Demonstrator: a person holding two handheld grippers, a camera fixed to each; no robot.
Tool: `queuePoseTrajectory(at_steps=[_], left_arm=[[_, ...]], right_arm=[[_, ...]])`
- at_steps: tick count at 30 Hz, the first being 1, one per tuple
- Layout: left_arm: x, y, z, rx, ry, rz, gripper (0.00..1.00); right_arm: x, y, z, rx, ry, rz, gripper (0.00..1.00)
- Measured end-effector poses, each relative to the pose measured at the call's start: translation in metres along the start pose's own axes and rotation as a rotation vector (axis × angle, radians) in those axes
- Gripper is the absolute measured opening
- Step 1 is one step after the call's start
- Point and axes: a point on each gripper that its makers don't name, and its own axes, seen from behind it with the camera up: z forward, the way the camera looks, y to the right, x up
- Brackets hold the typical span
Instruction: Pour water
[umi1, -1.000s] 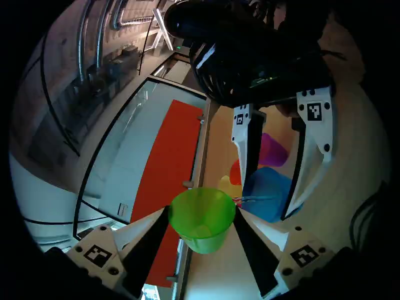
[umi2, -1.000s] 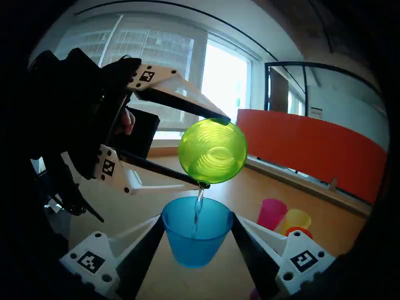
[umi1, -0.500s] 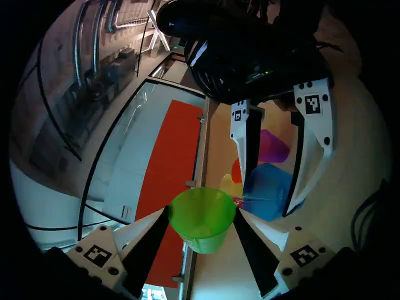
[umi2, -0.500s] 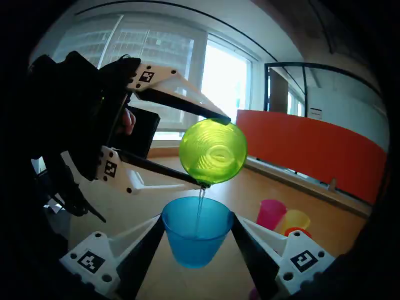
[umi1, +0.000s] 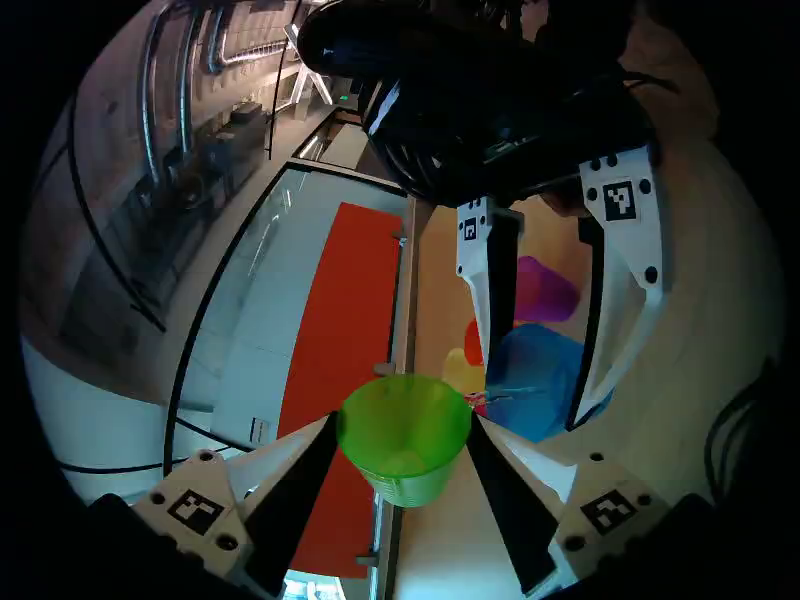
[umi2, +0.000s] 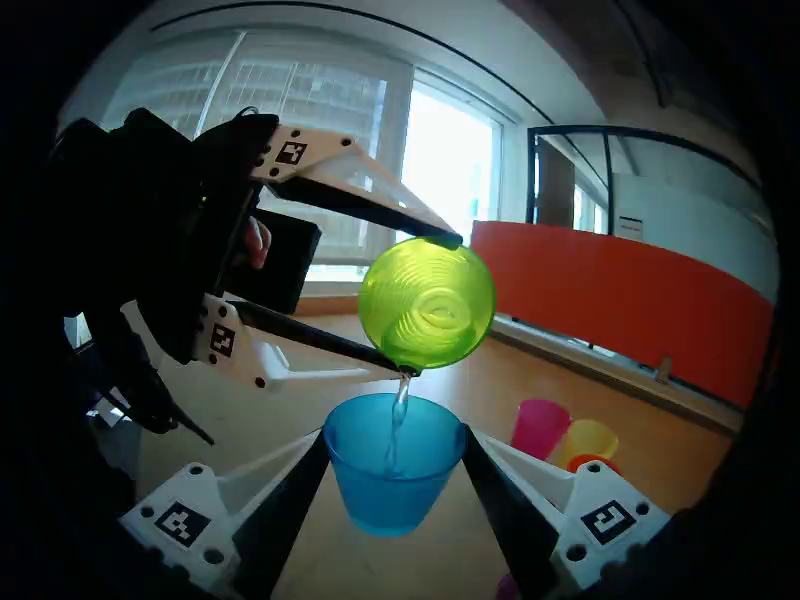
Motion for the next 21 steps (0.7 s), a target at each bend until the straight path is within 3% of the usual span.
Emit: queuePoseTrajectory(at_steps=[21], left_arm=[[0.0047, 0.0024, -0.0006, 0.011, -0.006, 0.048, 0.88]], right_arm=[[0.0, 0.0009, -0.0025, -0.006, 0.004, -0.003, 0.94]])
